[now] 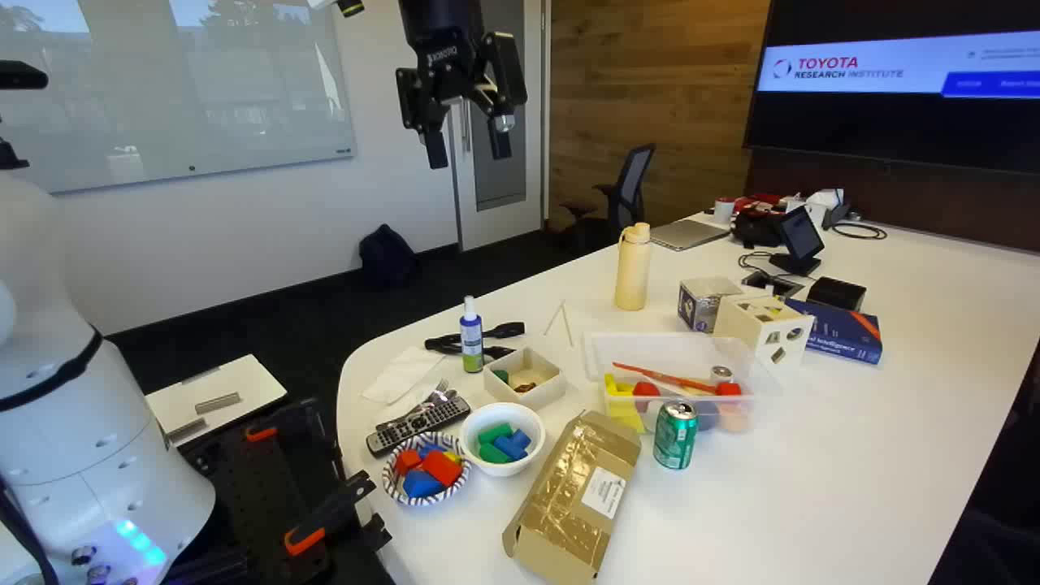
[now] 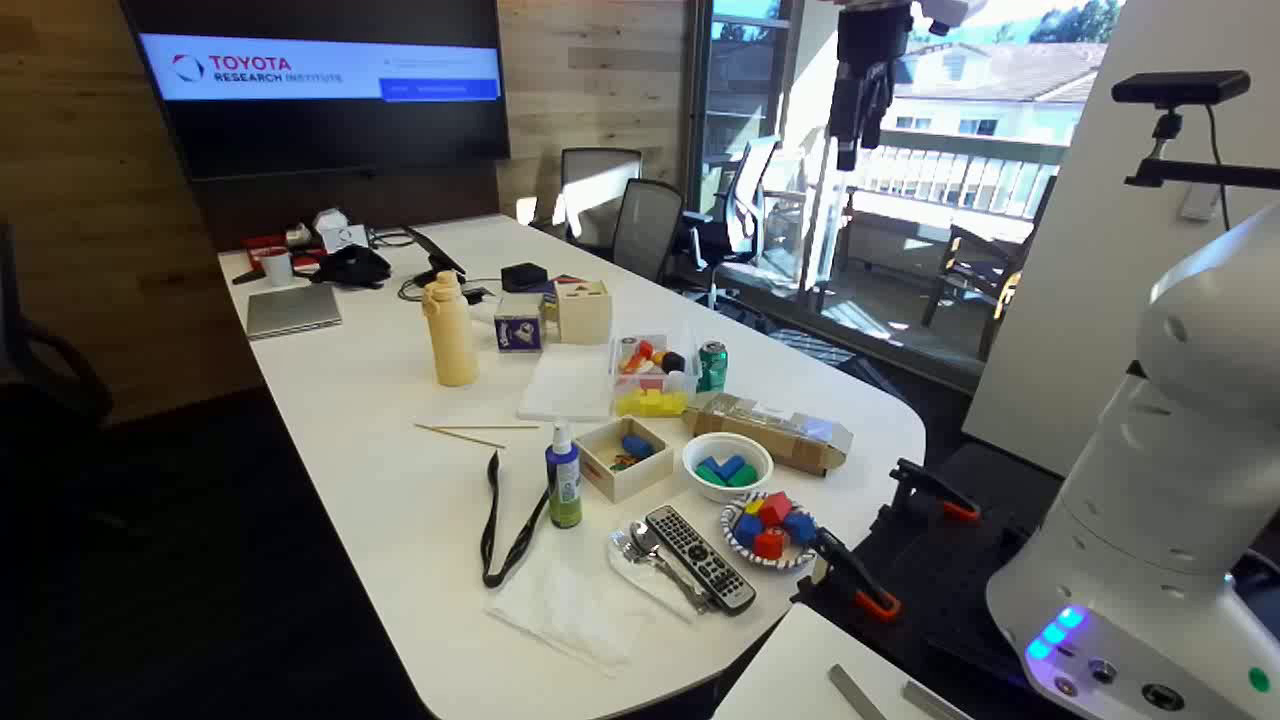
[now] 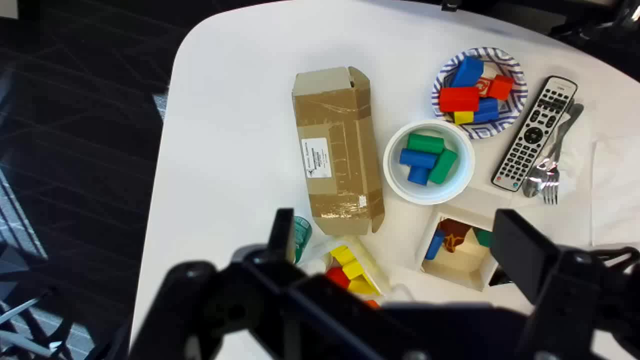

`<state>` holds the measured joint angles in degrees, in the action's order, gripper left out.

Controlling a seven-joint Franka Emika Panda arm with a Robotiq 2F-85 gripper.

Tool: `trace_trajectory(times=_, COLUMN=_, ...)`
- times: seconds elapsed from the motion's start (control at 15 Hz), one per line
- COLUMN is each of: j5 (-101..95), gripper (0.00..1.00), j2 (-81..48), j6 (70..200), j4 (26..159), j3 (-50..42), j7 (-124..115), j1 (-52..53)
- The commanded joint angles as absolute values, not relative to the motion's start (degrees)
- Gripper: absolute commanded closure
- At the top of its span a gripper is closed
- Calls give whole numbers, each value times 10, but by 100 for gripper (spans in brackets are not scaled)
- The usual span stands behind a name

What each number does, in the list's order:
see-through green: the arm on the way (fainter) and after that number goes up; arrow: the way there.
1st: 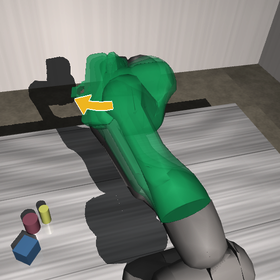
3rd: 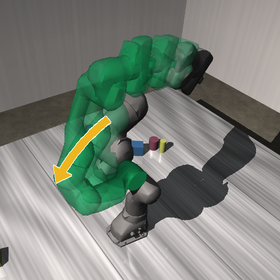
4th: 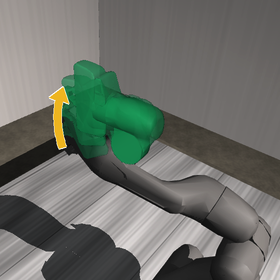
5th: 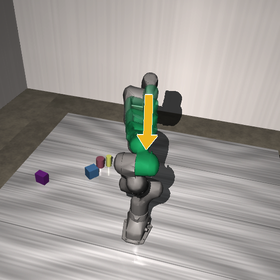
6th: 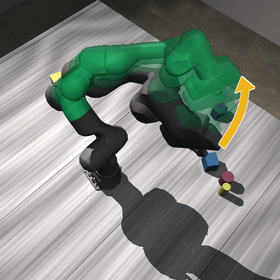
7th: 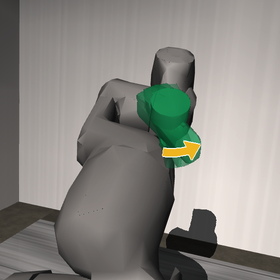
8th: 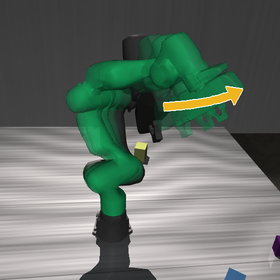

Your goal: Put the orange cylindrical block in the box.

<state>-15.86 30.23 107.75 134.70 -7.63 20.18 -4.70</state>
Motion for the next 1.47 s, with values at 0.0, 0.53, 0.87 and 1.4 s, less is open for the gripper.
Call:
trace_trajectory(times=0.0, j5=-160, gripper=0, j2=302, j6=1075, j4=1345, j3=-79, j7=200, j1=-43)
trace_trajectory(times=0.53, j5=-72, gripper=0, j2=280, j6=1182, j4=1469, j3=-70, j7=182, j1=-1)
trace_trajectory(times=0.87, j5=-21, gripper=0, j2=230, j6=1358, j4=1624, j3=-33, j7=120, j1=25)
trace_trajectory(times=1.4, j5=-34, gripper=0, j2=-46, j6=1628, j4=1623, j3=-26, j7=56, j1=0)
